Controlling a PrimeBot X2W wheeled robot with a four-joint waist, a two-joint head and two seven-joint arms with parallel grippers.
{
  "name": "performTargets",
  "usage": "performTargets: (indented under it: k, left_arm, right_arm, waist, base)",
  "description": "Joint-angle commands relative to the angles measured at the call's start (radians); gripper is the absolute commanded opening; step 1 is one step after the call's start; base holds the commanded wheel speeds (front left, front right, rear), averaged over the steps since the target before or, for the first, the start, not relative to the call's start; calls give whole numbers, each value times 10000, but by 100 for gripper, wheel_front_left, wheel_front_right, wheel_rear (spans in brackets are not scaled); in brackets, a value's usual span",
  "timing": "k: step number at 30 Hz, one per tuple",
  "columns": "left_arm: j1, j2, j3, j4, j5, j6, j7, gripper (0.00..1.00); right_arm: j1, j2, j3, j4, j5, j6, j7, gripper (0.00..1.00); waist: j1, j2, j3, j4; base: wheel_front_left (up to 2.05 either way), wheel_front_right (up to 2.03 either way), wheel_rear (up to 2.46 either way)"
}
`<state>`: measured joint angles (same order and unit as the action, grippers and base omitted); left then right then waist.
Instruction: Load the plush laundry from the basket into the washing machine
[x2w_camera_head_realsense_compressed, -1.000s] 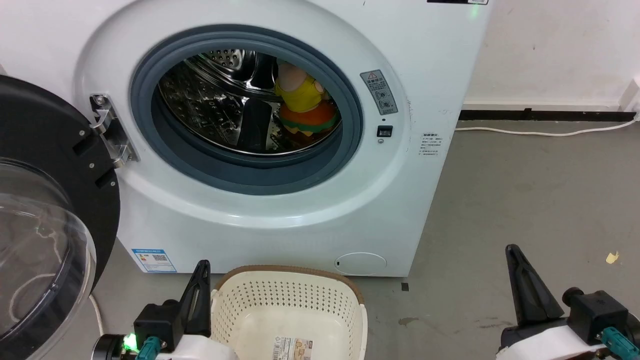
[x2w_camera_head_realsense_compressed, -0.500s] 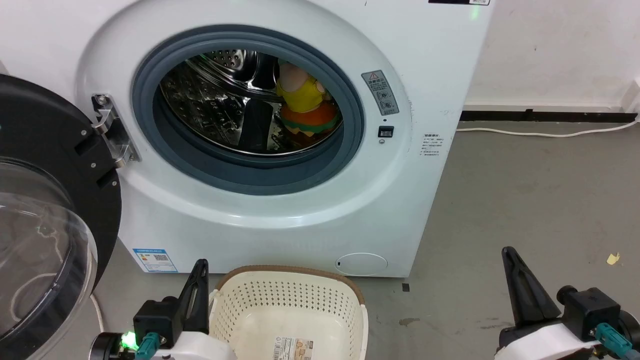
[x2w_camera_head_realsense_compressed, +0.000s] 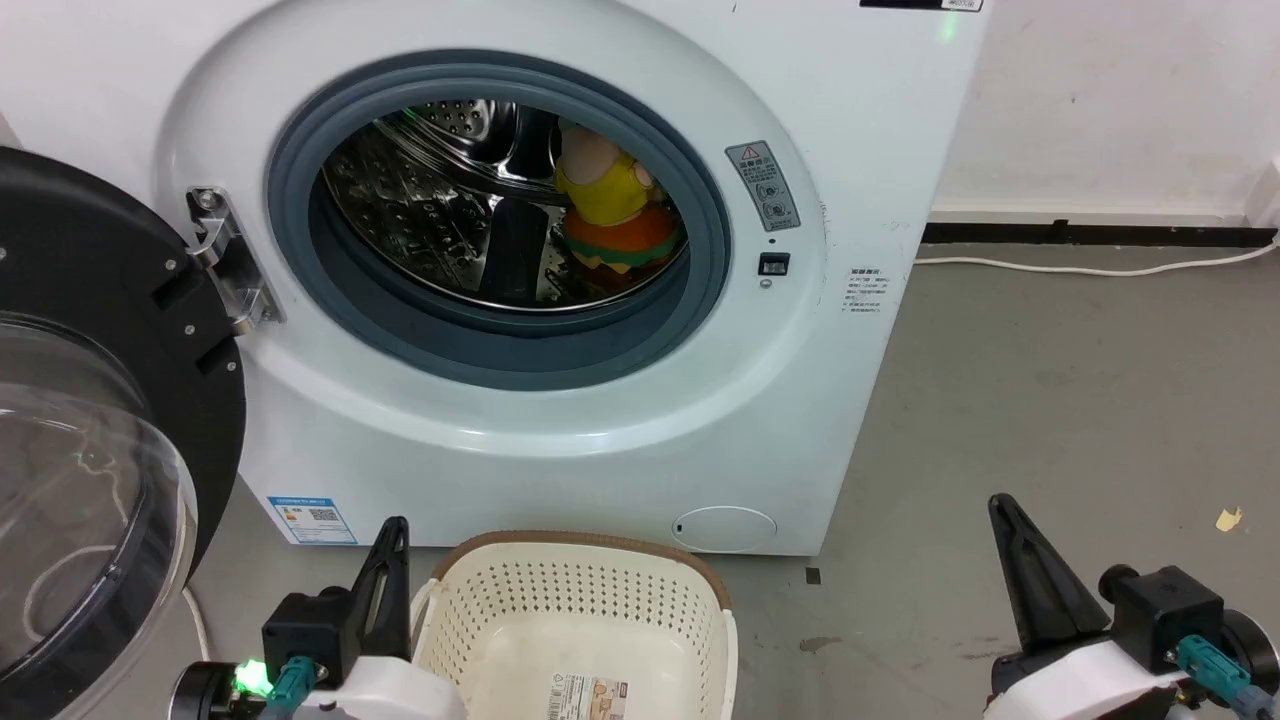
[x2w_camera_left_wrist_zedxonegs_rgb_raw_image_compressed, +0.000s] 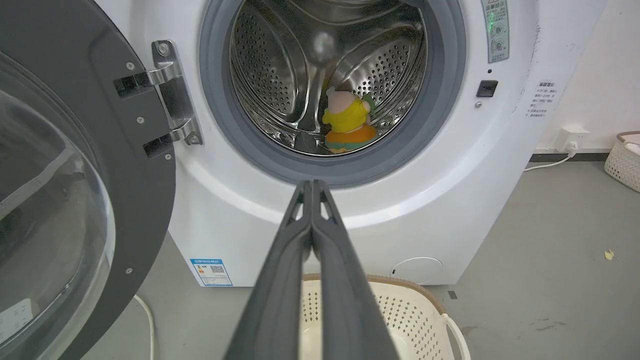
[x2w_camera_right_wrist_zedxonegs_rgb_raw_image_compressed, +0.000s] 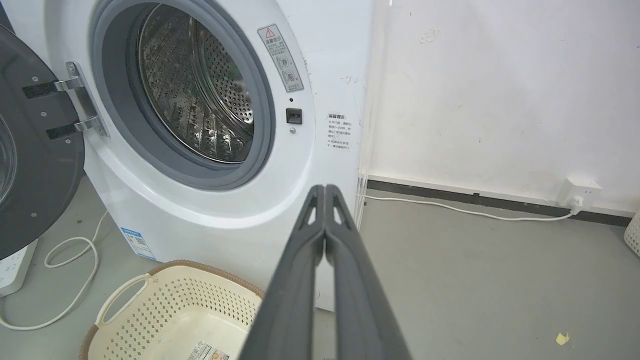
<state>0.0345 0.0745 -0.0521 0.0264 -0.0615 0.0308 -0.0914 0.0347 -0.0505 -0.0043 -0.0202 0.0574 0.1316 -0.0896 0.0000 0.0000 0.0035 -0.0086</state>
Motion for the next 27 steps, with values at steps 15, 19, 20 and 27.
performTargets:
  k: [15, 19, 20, 27]
  left_arm:
    - [-240, -121, 212, -135, 268, -157, 367, 0]
    - [-255, -139, 258, -154, 320, -180, 448, 0]
    - [-259, -144, 269, -159, 333, -185, 469, 0]
    - [-287, -175, 349, -192, 423, -224, 611, 0]
  right_arm:
    - [-213, 3, 22, 94, -271, -7, 345, 0]
    - [-233, 3, 25, 110, -316, -8, 427, 0]
    - [-238, 3, 26, 114, -327, -8, 448, 0]
    - [-272, 3, 31, 142, -406, -8, 591, 0]
  waist:
    - [0, 0, -13, 32]
    - [0, 0, -16, 40]
    - [0, 0, -17, 42]
    - [0, 0, -23, 56]
  base:
    - [0, 0, 0]
    - [0, 0, 0]
    - [0, 0, 0]
    - [0, 0, 0]
